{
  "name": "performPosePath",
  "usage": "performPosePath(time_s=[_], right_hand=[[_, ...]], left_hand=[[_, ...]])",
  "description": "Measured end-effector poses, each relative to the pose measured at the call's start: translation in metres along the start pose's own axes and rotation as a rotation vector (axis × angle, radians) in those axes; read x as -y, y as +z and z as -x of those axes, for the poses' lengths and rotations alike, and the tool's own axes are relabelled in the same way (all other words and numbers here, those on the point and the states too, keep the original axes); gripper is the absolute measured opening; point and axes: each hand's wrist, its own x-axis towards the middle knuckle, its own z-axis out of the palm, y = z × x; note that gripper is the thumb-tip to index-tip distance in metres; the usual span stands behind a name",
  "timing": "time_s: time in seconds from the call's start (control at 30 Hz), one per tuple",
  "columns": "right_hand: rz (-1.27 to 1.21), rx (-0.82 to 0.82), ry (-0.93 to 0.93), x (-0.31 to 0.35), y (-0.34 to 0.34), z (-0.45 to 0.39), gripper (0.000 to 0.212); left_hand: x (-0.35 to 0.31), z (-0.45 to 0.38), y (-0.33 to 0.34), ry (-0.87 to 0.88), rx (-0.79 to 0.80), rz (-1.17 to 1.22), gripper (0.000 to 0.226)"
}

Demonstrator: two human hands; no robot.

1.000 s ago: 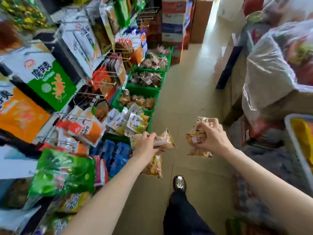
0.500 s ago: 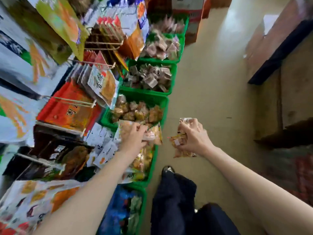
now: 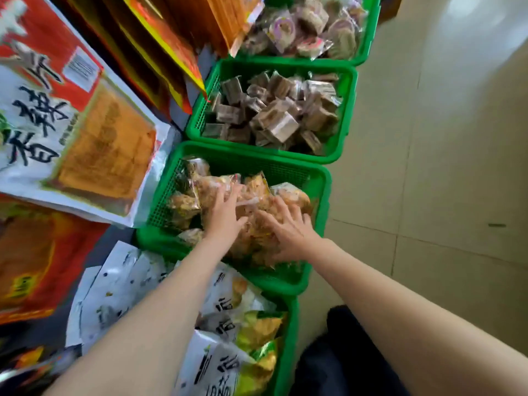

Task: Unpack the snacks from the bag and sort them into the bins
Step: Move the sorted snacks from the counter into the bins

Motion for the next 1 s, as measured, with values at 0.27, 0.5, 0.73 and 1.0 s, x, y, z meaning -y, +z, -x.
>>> performPosePath(time_s=[0.27, 0.5, 0.73, 1.0], right_hand=[[-0.087, 0.292, 0.241, -0.007, -0.076, 0.083, 0.079], [-0.235, -0.01, 0.447, 0.008, -0.221, 0.234, 0.071], [-0.149, -0.357, 0.723, 0.043, -0.235, 0.519, 0.07], [-0.208, -0.397, 1.521, 0.124, -0.114, 0.937, 0.061]], left_hand=[[-0.026, 0.074, -0.043, -0.207, 0.309, -0.29, 0.063], [-0.129, 0.176, -0.159, 0.075, 0.172, -0.238, 0.053], [-0.259, 0.362, -0.157, 0.623, 0.149, -0.374, 0.045], [-0.416, 0.646, -0.087, 1.577, 0.247, -0.473, 0.047]])
